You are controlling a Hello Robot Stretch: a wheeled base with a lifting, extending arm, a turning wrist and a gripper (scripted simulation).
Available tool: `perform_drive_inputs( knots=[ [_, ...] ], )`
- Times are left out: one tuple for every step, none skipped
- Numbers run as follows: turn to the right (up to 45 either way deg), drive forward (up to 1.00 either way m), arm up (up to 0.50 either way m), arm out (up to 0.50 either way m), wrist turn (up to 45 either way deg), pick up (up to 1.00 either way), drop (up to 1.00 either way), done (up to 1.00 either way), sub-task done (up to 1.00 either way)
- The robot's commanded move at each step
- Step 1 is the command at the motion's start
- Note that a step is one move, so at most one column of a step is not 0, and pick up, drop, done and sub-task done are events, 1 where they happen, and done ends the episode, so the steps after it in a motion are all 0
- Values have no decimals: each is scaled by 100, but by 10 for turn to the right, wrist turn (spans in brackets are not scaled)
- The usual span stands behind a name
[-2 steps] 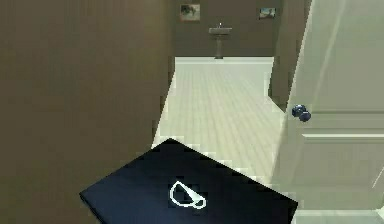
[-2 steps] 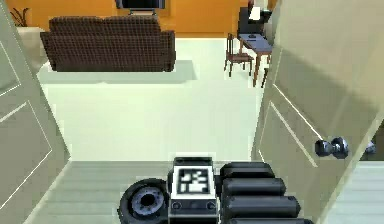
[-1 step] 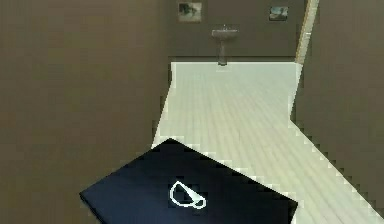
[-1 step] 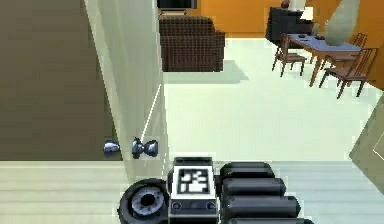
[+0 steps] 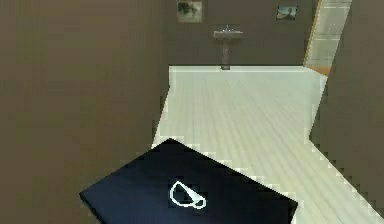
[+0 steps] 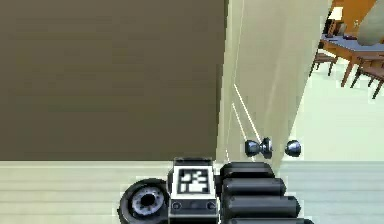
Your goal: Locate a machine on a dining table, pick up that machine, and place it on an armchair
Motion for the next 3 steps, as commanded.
perform_drive_inputs(
  knots=[
    [210,0,0,0,0,0,0,0,0],
    [0,100,0,0,0,0,0,0,0],
    [0,100,0,0,0,0,0,0,0]
  ],
)
